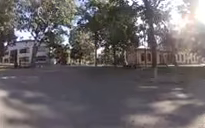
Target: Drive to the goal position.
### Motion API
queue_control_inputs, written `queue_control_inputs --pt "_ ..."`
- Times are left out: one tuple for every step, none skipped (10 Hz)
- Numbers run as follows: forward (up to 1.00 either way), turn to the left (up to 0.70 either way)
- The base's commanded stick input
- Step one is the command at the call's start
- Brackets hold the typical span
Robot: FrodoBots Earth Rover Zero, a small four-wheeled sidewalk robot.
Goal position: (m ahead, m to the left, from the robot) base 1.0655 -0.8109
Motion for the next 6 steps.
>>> queue_control_inputs --pt "0.60 0.00" --pt "0.60 0.00" --pt "0.60 0.00" --pt "0.60 0.00" --pt "0.60 0.00" --pt "0.60 0.00"
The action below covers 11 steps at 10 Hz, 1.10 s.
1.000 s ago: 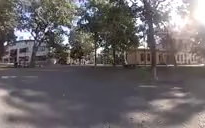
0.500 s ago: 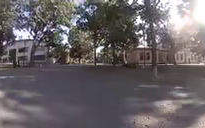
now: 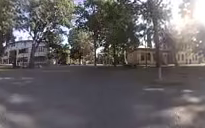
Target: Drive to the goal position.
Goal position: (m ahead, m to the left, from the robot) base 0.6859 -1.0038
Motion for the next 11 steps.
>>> queue_control_inputs --pt "0.60 0.00" --pt "0.60 0.00" --pt "0.60 0.00" --pt "0.60 0.00" --pt "0.60 0.00" --pt "0.60 0.00" --pt "0.60 0.00" --pt "0.60 0.00" --pt "0.60 0.00" --pt "0.60 0.00" --pt "0.60 0.00"
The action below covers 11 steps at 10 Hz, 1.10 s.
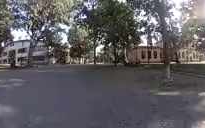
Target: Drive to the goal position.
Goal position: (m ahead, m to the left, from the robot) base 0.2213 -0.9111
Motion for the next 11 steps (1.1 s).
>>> queue_control_inputs --pt "0.60 0.00" --pt "0.60 0.00" --pt "0.60 0.00" --pt "0.60 0.00" --pt "0.60 0.00" --pt "0.60 0.00" --pt "0.60 0.00" --pt "0.60 0.00" --pt "0.60 0.00" --pt "0.60 0.00" --pt "0.60 0.00"
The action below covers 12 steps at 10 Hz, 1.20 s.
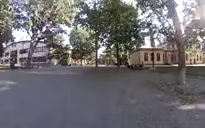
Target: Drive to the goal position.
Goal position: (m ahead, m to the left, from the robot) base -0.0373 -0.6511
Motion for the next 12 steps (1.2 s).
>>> queue_control_inputs --pt "0.60 0.00" --pt "0.60 0.00" --pt "0.60 0.00" --pt "0.60 0.00" --pt "0.60 0.00" --pt "0.60 0.00" --pt "0.60 0.00" --pt "0.60 0.00" --pt "0.60 0.00" --pt "0.60 0.00" --pt "0.60 0.00" --pt "0.60 0.00"
